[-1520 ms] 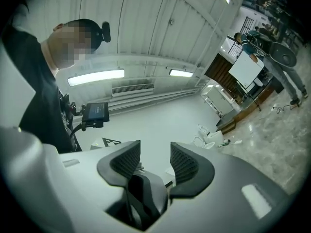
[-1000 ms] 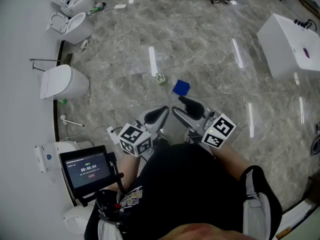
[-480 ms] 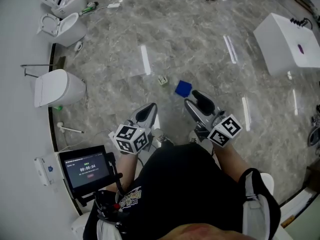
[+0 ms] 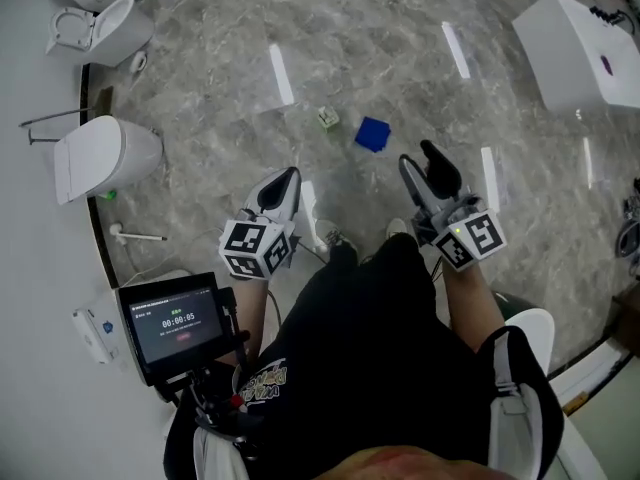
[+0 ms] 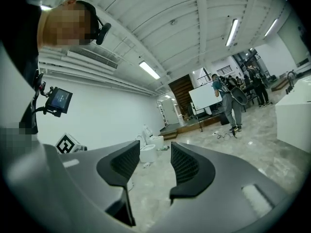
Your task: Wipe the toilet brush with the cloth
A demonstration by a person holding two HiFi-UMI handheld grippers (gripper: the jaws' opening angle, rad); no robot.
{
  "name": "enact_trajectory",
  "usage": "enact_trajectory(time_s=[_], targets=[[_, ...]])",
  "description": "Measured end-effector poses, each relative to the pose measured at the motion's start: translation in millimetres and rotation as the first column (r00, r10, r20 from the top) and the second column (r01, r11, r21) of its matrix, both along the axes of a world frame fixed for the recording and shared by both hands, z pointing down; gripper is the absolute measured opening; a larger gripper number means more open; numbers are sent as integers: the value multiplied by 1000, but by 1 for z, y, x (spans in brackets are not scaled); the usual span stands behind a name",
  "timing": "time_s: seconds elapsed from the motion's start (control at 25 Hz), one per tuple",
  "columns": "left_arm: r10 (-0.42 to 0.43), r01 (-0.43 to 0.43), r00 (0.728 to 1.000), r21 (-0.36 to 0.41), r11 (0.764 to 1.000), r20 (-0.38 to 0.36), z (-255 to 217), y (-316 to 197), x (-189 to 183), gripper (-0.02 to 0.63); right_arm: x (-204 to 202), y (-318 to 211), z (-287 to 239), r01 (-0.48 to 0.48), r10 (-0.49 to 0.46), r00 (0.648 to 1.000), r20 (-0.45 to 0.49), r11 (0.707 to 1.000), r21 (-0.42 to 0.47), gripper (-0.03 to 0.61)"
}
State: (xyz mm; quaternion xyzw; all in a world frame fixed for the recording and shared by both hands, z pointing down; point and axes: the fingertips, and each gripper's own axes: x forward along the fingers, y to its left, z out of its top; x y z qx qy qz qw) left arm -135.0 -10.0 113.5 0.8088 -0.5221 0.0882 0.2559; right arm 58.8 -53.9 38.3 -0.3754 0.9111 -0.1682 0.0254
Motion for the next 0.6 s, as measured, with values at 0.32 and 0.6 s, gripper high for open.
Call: enact_trajectory(time_s=[0.32, 0.6], targets=[[-137, 132, 983, 43, 990, 126, 32, -28, -25, 12, 38, -42, 42, -91, 97, 982, -162, 995, 48, 212], [-274, 221, 924, 213, 952, 267, 61, -80, -7, 11, 38, -93, 101, 31, -11, 970, -242, 997, 78, 216]])
